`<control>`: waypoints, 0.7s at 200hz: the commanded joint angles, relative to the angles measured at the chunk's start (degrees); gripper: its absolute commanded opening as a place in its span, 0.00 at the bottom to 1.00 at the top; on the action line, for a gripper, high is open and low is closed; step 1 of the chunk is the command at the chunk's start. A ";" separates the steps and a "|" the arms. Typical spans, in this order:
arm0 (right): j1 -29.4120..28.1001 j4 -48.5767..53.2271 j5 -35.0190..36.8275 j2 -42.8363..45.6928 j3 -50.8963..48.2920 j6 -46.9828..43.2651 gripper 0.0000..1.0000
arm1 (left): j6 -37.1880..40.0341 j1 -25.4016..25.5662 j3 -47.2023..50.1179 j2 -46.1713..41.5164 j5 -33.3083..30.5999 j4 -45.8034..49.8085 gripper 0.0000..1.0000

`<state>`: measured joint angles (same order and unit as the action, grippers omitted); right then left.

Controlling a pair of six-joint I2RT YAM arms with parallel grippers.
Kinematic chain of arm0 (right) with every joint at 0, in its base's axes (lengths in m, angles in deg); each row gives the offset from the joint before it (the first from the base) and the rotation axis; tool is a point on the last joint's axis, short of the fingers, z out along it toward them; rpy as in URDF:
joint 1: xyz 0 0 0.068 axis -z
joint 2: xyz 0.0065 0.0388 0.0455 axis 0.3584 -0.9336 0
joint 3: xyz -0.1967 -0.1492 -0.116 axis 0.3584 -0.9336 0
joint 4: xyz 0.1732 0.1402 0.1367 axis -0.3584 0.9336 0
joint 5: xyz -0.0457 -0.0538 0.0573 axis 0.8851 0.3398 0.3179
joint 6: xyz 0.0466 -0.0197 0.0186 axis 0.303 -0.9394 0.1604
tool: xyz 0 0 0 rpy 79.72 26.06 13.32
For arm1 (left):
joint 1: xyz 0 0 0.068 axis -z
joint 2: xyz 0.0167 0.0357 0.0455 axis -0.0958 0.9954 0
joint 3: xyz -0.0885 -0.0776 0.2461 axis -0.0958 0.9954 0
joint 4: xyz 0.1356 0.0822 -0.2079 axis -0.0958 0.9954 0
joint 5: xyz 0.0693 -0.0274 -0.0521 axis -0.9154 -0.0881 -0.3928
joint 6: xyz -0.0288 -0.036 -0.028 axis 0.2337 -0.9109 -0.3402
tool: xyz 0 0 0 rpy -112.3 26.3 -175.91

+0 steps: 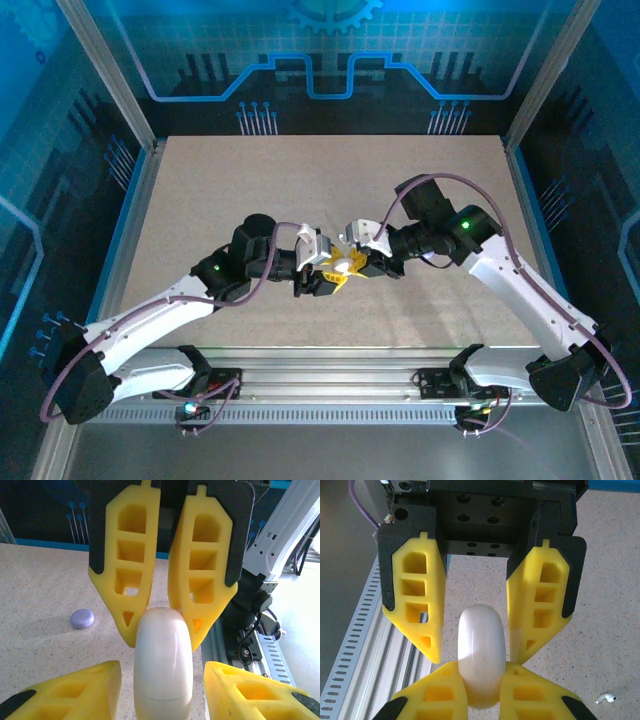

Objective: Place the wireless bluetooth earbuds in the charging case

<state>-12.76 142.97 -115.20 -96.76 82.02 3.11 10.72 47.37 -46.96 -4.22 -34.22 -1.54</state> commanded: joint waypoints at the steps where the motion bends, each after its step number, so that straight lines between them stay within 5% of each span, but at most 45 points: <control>1: -0.85 0.13 -1.88 0.60 1.70 -0.43 0.07 | 1.43 0.44 -0.24 -0.48 -0.61 0.82 0.47; 108: -0.78 0.20 -2.13 0.85 1.69 -0.36 0.07 | 1.82 0.52 0.23 -0.65 -2.05 0.40 0.23; 140: -0.70 -2.93 -0.92 2.09 0.12 2.73 0.34 | 1.23 0.55 0.31 -1.32 -3.67 0.07 0.19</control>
<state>-12.76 142.40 -115.00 -96.72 82.00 3.72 11.99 47.59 -46.94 -4.35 -35.89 -1.32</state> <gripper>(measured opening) 0.278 0.238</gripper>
